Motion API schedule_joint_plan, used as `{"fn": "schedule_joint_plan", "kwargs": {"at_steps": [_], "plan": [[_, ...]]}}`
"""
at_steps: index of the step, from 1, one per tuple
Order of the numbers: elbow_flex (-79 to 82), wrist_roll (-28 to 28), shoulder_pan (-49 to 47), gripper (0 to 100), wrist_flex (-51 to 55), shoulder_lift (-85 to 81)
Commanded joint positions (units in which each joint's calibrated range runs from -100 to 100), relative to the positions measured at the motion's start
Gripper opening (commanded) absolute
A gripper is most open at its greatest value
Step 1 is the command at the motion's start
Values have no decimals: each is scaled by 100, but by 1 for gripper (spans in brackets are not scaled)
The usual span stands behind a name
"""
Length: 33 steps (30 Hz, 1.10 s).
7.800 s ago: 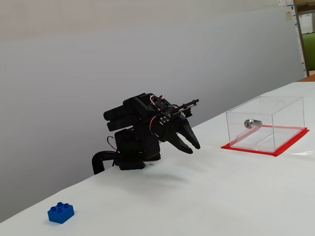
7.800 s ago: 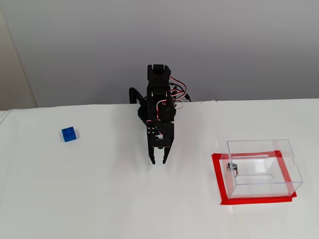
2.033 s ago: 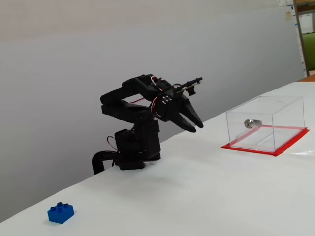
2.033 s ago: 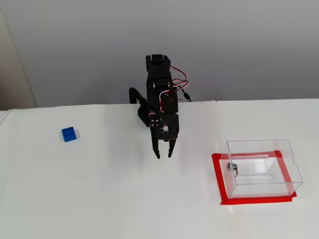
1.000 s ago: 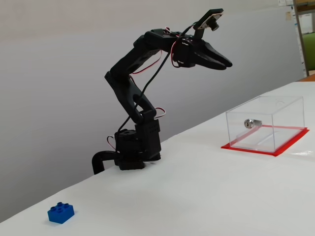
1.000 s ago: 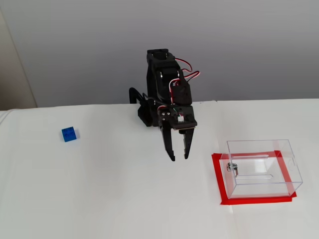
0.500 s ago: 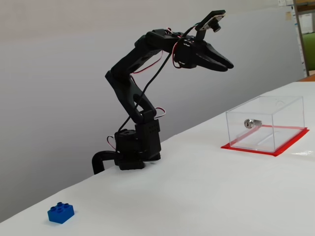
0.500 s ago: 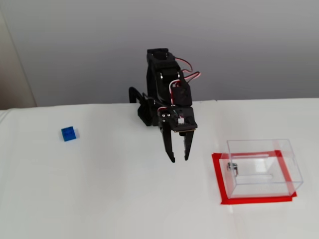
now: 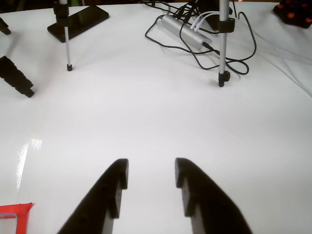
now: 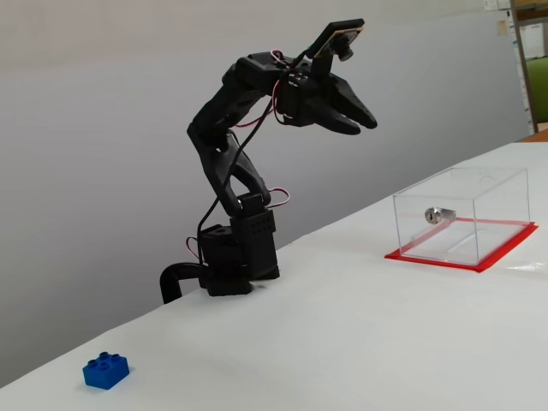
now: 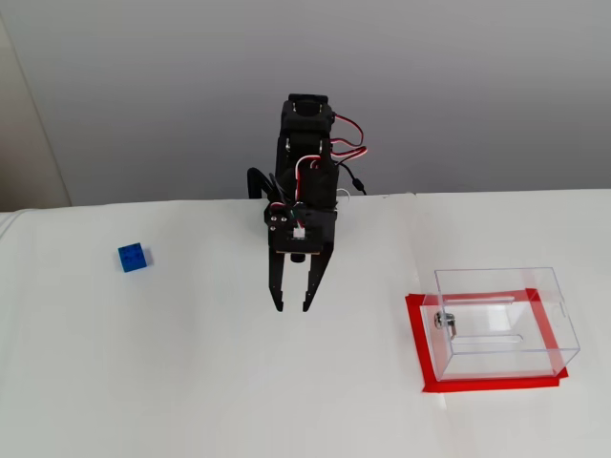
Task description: Pick the blue lego brick and place it into the transparent box
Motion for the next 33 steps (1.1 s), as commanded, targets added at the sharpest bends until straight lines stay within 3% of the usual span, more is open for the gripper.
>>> {"fn": "schedule_joint_plan", "kwargs": {"at_steps": [1,12,26,33], "plan": [[-292,-24,491,11,-51,159],[-871,-24,1933,11,-625,1075],[-2724,-29,3449,11,-547,2611],[-2742,-838,4306,11,-616,2899]]}}
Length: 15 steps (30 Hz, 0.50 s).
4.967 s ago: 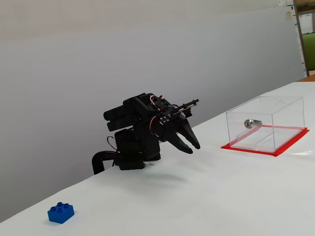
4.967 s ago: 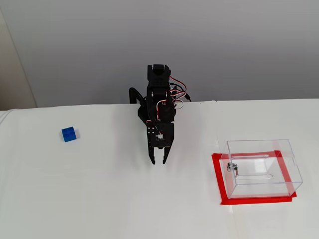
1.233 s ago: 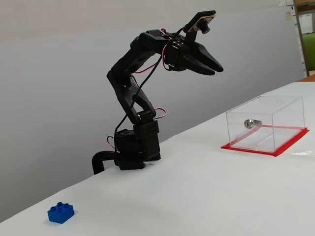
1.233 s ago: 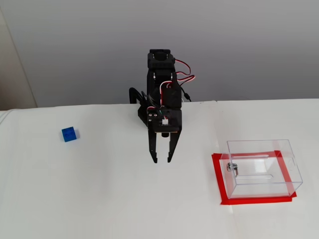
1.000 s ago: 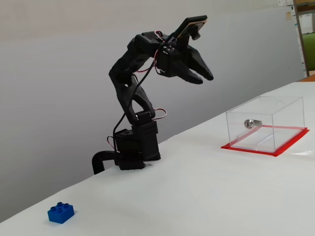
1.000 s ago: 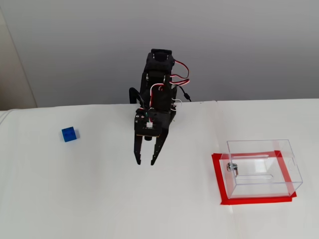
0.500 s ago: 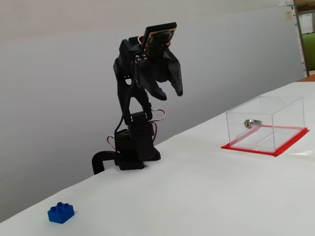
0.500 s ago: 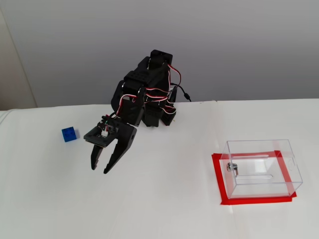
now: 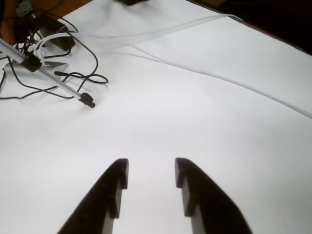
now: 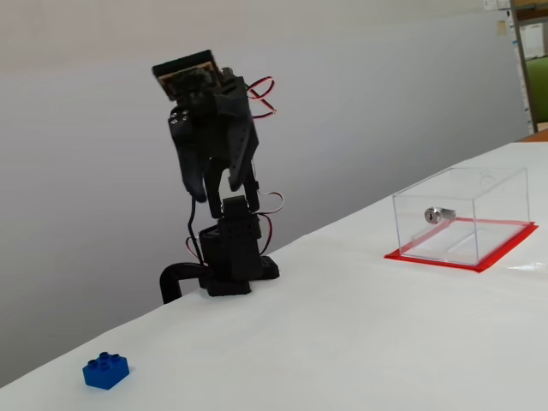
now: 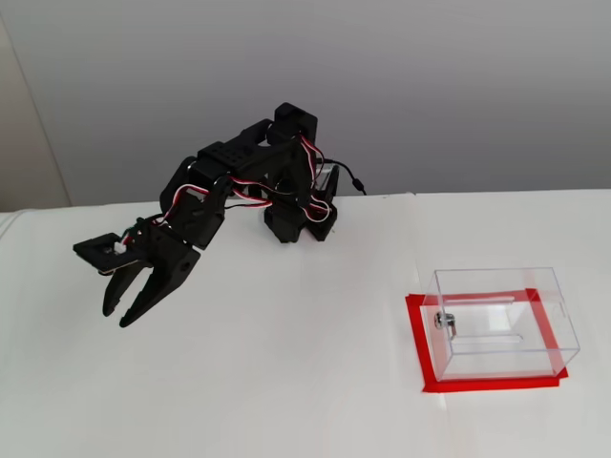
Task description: Pick the blue lego brick and place it into the transparent box
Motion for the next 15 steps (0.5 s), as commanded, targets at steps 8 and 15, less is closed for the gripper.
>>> {"fn": "schedule_joint_plan", "kwargs": {"at_steps": [8,15], "plan": [[-333,-555,1112,10,-41,228],[-333,-550,1563,10,263,253]]}}
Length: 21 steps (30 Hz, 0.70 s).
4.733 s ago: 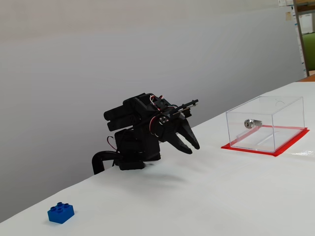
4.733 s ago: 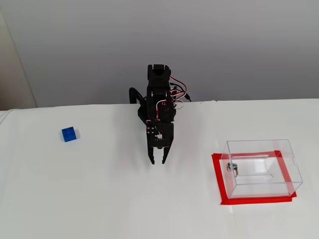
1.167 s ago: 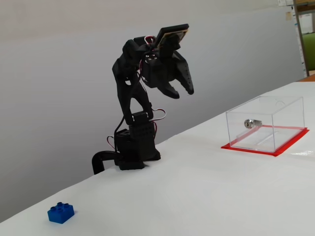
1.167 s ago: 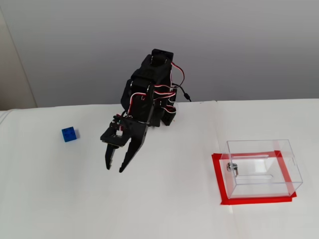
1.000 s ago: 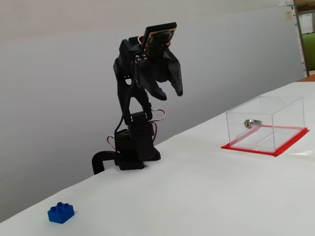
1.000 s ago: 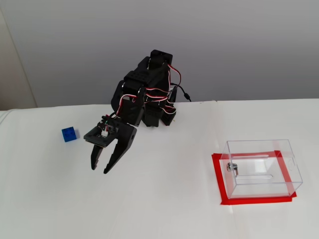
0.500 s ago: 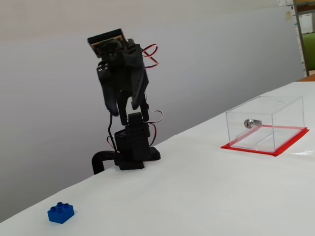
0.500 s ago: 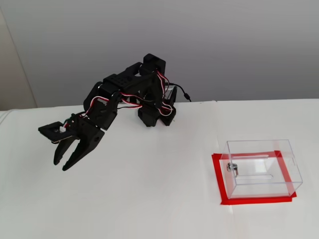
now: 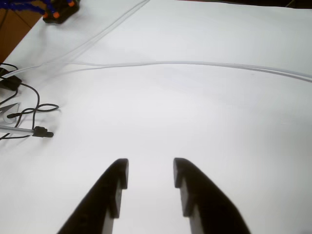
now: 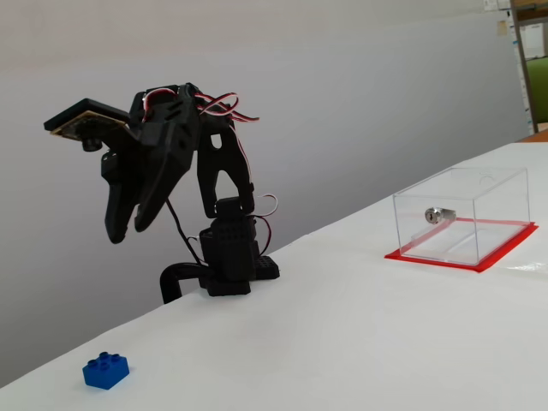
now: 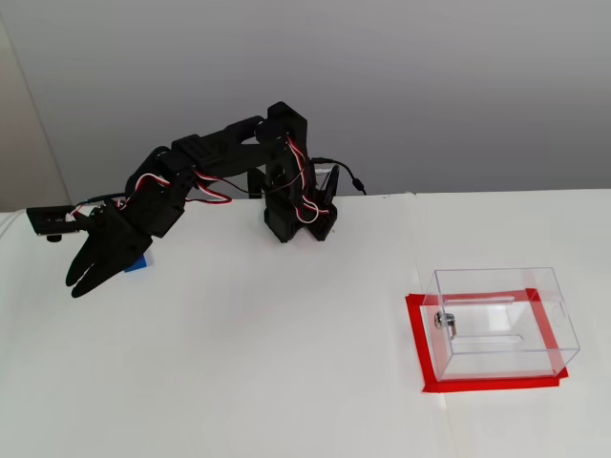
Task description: Pick the blue lego brick and place it into the transparent box
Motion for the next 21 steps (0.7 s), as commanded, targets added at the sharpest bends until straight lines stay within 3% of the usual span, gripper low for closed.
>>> {"fn": "schedule_joint_plan", "kwargs": {"at_steps": [1,15,21], "plan": [[-307,-2,154,10,213,-59],[-198,1506,383,10,996,373],[-17,1569,679,10,953,399]]}}
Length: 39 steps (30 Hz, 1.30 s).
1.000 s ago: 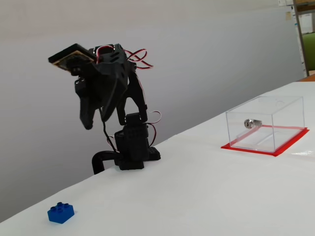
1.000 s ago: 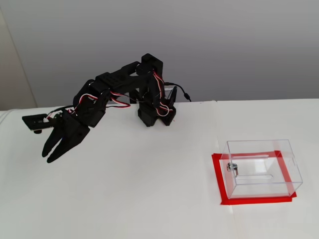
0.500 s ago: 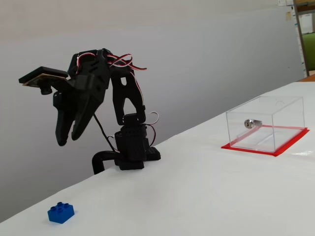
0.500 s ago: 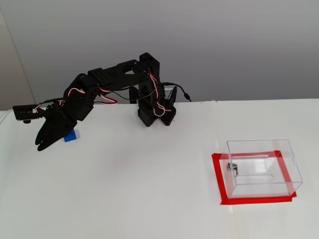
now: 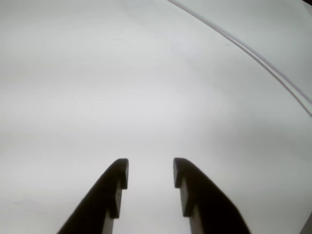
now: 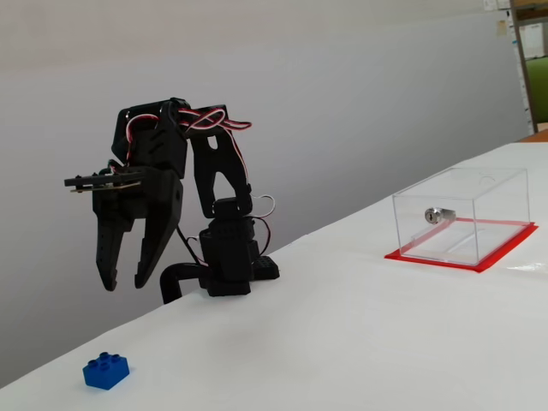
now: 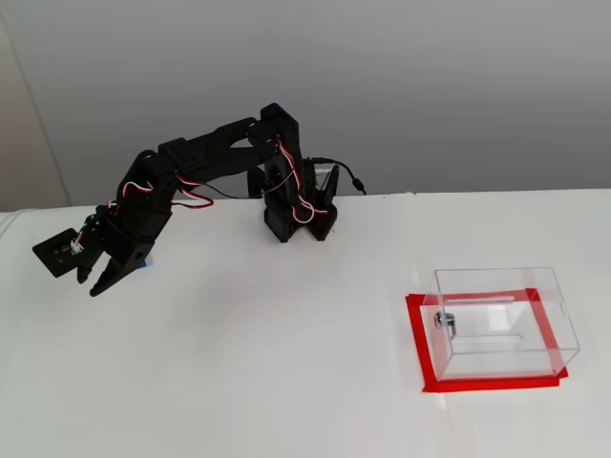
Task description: Pick the blue lego brick and place it into the transparent box
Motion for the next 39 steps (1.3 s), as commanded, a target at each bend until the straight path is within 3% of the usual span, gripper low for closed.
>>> {"fn": "schedule_joint_plan", "kwargs": {"at_steps": [1,11,17,39], "plan": [[-26,30,258,10,-24,44],[-98,92,1057,10,-42,1291],[-44,406,1559,10,54,1554],[-288,139,2306,11,985,1537]]}}
